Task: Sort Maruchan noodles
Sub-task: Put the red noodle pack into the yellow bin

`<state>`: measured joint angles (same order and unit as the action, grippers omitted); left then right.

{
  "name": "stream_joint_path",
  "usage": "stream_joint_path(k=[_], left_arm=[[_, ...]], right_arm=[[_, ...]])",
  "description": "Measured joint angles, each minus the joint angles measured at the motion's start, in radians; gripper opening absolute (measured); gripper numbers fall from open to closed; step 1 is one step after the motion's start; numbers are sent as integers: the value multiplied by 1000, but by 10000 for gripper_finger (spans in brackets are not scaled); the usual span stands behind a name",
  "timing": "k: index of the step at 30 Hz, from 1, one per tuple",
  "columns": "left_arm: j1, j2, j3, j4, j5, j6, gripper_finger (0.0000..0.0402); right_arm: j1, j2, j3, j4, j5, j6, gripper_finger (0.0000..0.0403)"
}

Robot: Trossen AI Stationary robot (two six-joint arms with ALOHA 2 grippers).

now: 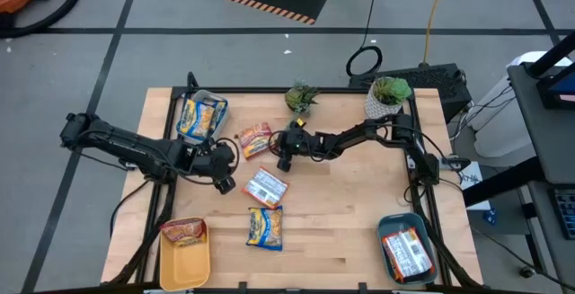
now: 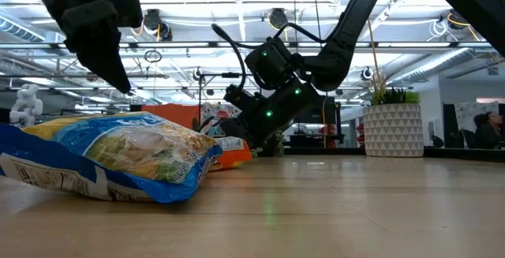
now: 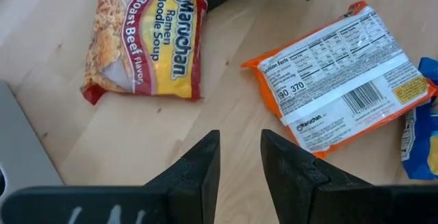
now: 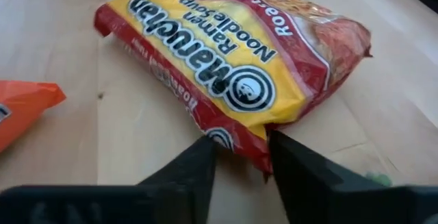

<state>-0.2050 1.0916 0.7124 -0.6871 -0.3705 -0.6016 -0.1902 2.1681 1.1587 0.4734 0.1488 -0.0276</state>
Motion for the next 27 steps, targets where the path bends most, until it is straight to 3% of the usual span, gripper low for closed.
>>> stream_joint_path(k=[8,15,27], left_arm=[[1,0,0,6,-128,5,113],[1,0,0,11,-149,21,113],[2,0,1,30,-234,-10,113]], right_arm=[[18,-3,-1,19,3,-80,7],[41,-40,-4,-8,45,-132,2],[140,-202,-4,-58,266,-338,0]])
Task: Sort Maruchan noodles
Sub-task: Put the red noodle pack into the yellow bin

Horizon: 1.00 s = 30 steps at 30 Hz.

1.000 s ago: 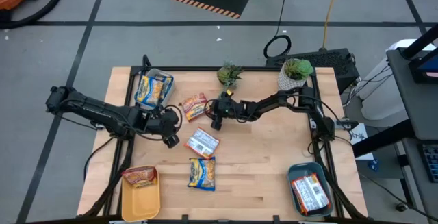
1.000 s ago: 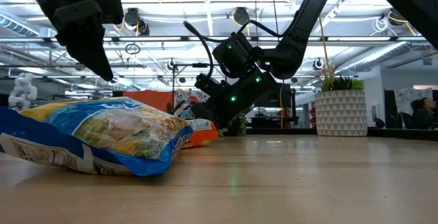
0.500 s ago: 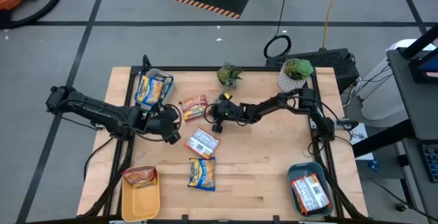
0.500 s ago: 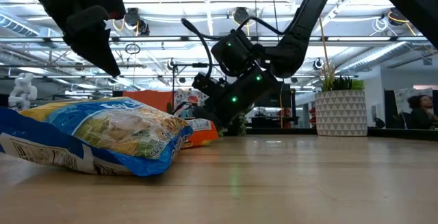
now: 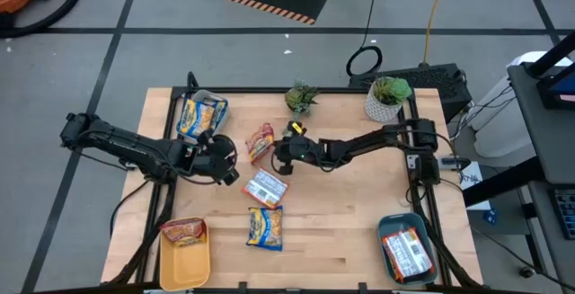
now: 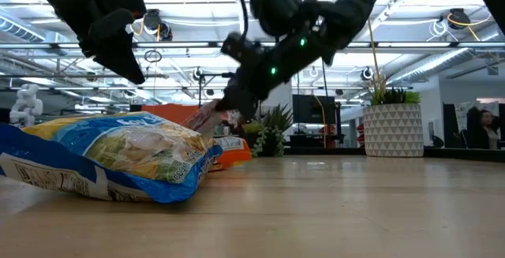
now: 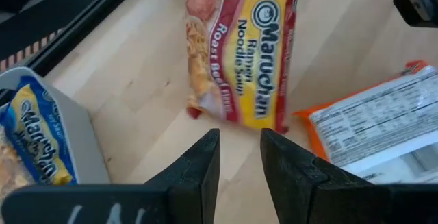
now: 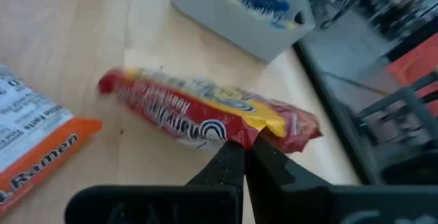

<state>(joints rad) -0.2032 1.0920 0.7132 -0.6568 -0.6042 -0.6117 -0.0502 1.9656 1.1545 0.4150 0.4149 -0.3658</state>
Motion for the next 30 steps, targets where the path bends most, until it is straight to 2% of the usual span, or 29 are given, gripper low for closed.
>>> stream_joint_path(k=[6,15,23,26,30], left_arm=[[-2,0,0,67,6,31,113],[-61,0,0,232,65,167,114],[-126,0,0,385,84,278,116],[-141,0,0,414,83,293,142],[-153,0,0,441,83,296,206]], right_arm=[[43,-80,0,-23,59,-68,0],[97,-195,0,-65,61,-134,0],[162,-291,0,-182,46,-245,0],[184,-338,0,-234,-45,-269,0],[217,-392,0,-274,-130,-276,0]])
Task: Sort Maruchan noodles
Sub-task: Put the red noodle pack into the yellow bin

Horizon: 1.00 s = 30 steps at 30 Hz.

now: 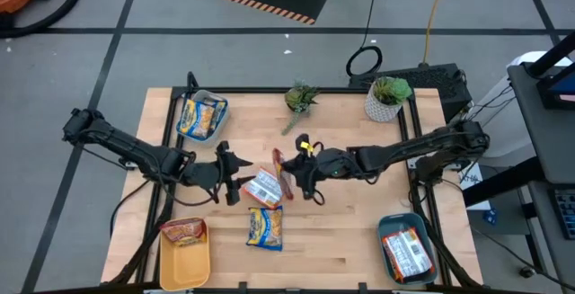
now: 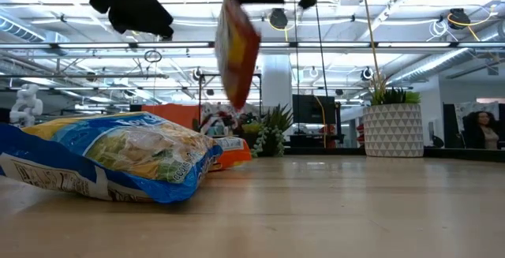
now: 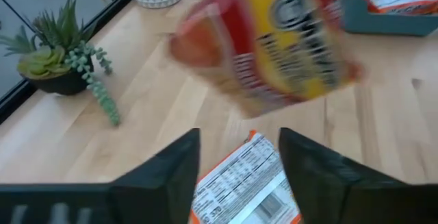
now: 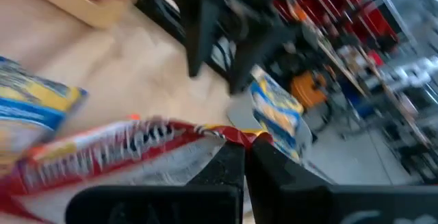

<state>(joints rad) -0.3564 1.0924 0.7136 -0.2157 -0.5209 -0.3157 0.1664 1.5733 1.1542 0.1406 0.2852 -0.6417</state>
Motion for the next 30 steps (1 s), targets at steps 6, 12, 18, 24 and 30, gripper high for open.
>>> stream_joint_path(k=[6,12,18,24,30], left_arm=[[-5,0,0,11,0,-19,283],[-5,0,0,13,-1,-58,296],[-5,0,0,63,-3,0,296],[-5,-50,1,135,-64,102,296],[-41,-131,1,166,66,114,296]], right_arm=[[52,-49,0,-29,-6,-15,0],[88,-62,0,-42,-3,-58,0],[98,-62,0,-42,-3,-81,0],[104,-62,0,-39,-3,-83,0],[125,-62,0,-12,-3,-82,0]])
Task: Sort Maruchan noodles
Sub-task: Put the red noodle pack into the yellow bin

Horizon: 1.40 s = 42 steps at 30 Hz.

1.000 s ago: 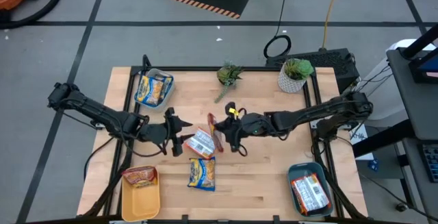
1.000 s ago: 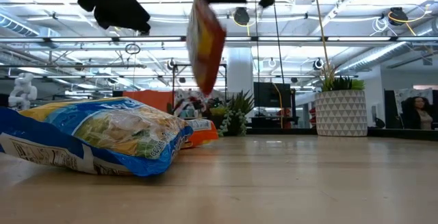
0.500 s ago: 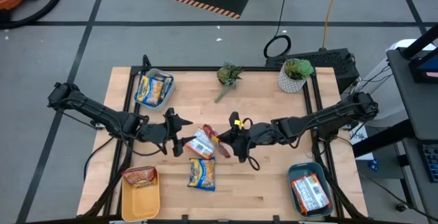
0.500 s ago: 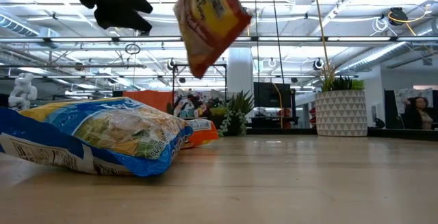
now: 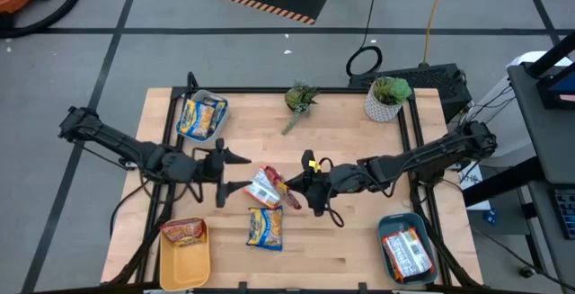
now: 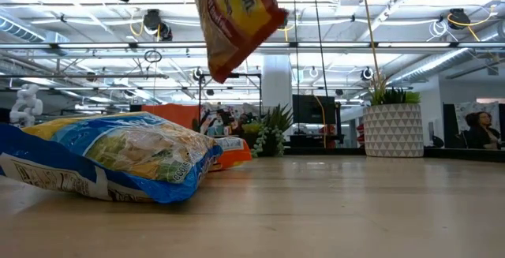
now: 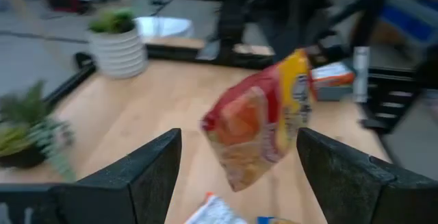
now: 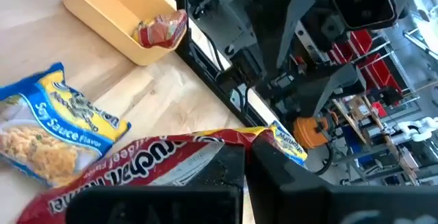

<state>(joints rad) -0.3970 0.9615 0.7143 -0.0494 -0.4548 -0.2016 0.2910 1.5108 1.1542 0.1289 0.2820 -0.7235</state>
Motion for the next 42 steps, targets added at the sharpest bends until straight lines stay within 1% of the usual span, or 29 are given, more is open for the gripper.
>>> stream_joint_path(k=[1,5,14,18,22,25,27,31,36,40,42], left_arm=[[-10,-10,0,1,17,10,296],[-57,-22,0,9,29,84,296],[-107,-17,0,109,33,185,296],[-116,-17,0,129,43,198,296],[-116,-17,0,129,52,199,296],[-115,-12,0,141,84,199,296],[-110,11,0,176,104,201,296],[-86,88,18,225,186,221,296],[-54,199,112,140,241,188,296],[-30,267,159,87,366,145,296],[-18,295,164,74,393,140,296]], right_arm=[[5,0,0,12,-8,0,0],[16,0,0,64,-125,4,0],[48,21,0,145,-132,1,0],[51,25,0,154,-206,2,0],[50,29,0,158,-210,3,0],[49,29,0,162,-242,4,0],[49,40,0,195,-267,4,0],[48,85,0,268,-316,2,0],[41,125,0,309,-321,-13,0],[38,129,0,319,-340,-15,0],[38,129,0,322,-340,-15,0]])
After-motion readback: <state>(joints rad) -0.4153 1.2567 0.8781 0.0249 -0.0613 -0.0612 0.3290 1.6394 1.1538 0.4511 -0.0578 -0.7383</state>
